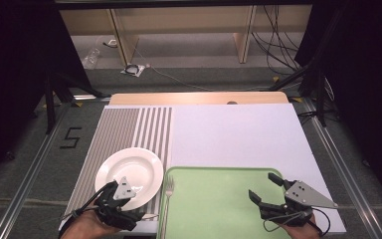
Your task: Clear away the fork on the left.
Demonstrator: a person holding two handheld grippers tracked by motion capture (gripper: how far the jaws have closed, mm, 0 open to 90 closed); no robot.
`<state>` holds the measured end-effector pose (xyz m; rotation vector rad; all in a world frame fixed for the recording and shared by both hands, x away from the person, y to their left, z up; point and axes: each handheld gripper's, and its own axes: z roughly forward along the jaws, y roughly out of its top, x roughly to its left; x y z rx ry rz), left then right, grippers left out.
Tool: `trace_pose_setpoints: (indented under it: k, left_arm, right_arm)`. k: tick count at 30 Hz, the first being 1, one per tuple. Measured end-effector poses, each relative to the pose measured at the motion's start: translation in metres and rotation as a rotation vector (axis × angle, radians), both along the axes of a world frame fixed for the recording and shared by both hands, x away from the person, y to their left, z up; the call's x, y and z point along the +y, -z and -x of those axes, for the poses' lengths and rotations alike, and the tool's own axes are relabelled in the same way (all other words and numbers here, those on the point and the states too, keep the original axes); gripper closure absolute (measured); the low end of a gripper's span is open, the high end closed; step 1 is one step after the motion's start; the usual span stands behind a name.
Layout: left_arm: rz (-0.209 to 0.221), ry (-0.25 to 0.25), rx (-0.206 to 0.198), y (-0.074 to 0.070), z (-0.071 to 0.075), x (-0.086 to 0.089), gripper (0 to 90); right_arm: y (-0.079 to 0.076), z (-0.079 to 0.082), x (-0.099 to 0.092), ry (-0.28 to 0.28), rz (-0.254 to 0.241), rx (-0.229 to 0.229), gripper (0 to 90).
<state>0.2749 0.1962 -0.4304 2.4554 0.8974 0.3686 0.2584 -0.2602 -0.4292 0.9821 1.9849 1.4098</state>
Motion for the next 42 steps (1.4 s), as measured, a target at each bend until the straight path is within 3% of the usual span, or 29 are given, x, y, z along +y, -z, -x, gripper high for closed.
trace_pose_setpoints:
  k: [18,21,27,31,42]
  left_arm:
    - [-0.078,-0.082,0.013,0.004,0.005,0.031,16.3]
    - [-0.076,-0.094,0.024,0.003,0.006,0.037,16.5]
    - [-0.124,-0.110,0.067,0.006,0.006,0.045,16.5]
    - [-0.126,-0.135,0.087,0.006,0.005,0.053,16.8]
    - [-0.158,-0.178,0.150,0.017,0.000,0.063,17.7]
  right_arm:
    - [0.000,0.000,0.000,0.000,0.000,0.000,18.9]
    - [0.000,0.000,0.000,0.000,0.000,0.000,18.9]
    - [0.001,-0.001,0.001,-0.003,0.004,-0.002,18.9]
    - [0.001,-0.001,0.001,-0.003,0.005,-0.002,18.9]
    - [0.000,-0.001,0.001,-0.005,0.006,-0.002,18.9]
